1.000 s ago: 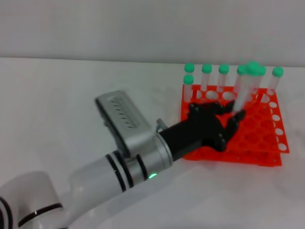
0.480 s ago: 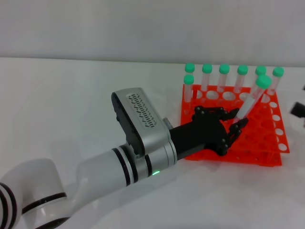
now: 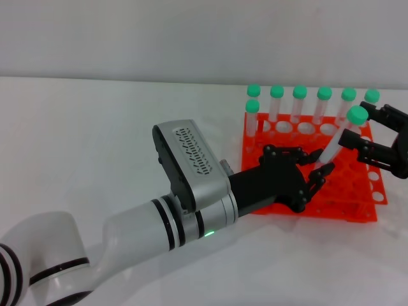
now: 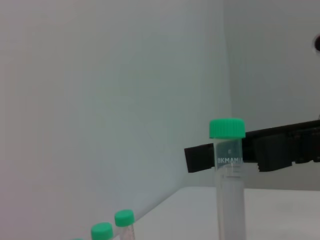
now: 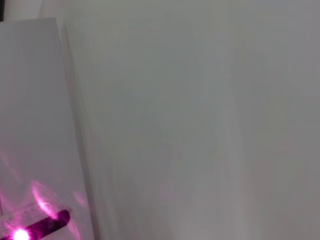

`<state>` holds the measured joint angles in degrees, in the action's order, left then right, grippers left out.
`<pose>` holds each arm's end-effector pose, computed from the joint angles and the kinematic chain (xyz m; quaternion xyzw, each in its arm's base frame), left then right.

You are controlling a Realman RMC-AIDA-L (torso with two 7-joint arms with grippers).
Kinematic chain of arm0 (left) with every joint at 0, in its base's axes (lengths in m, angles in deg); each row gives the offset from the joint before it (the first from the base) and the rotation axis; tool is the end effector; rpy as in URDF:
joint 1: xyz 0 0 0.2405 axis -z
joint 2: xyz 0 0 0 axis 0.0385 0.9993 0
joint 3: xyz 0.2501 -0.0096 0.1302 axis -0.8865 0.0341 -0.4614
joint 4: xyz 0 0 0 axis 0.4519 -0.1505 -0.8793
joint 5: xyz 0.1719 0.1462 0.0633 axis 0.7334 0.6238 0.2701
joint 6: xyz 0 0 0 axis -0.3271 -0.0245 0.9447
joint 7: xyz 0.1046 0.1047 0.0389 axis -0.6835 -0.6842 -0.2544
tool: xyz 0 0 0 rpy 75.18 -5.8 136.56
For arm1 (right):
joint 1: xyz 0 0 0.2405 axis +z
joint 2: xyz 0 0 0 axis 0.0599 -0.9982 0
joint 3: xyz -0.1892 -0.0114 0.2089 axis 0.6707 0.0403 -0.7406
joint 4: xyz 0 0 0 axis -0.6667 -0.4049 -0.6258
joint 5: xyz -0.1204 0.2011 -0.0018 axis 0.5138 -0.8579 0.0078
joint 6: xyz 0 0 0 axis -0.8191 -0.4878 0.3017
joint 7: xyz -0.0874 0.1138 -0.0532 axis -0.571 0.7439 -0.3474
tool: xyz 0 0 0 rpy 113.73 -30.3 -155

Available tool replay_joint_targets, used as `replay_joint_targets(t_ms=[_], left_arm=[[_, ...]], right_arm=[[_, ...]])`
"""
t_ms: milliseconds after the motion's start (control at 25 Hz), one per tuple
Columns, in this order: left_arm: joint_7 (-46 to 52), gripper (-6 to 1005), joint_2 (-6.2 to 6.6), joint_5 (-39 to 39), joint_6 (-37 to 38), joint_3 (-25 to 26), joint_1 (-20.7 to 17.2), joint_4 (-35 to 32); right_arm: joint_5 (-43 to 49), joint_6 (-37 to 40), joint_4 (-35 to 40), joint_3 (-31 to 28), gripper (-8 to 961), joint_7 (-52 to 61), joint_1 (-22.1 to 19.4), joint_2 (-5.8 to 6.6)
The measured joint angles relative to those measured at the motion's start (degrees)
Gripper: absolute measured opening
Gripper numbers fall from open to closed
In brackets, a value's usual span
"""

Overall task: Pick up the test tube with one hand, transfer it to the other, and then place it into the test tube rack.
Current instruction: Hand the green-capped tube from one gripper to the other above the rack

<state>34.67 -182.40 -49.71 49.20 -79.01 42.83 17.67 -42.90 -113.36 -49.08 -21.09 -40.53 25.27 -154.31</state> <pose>-0.1670 0.3659 -0.1891 -0.9174 -0.0492 -0.3168 0.2356 0.2912 0.3700 0.0262 -0.8692 0.1476 0.4172 0.2207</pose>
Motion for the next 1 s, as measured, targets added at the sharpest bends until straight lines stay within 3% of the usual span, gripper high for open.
replay_joint_targets(t_ms=[200,640,1000], left_arm=[[0.0,216,-0.01,0.5,-0.6,0.0,-0.1,-0.1],[-0.5,219,-0.10,1.6,-1.3,0.0,-0.2,-0.5],[-1.4,222,-0.10,1.9,-1.2,0.0,-0.4,-0.4]], right_arm=[[0.1,0.0,0.3,0.9,760,0.1,0.3,-0.30],[0.3,-0.4,0.5,1.9,358,-1.3,-0.3,-0.48],[0.1,-0.4,0.5,1.7,233,-1.6,-0.4,-0.49]])
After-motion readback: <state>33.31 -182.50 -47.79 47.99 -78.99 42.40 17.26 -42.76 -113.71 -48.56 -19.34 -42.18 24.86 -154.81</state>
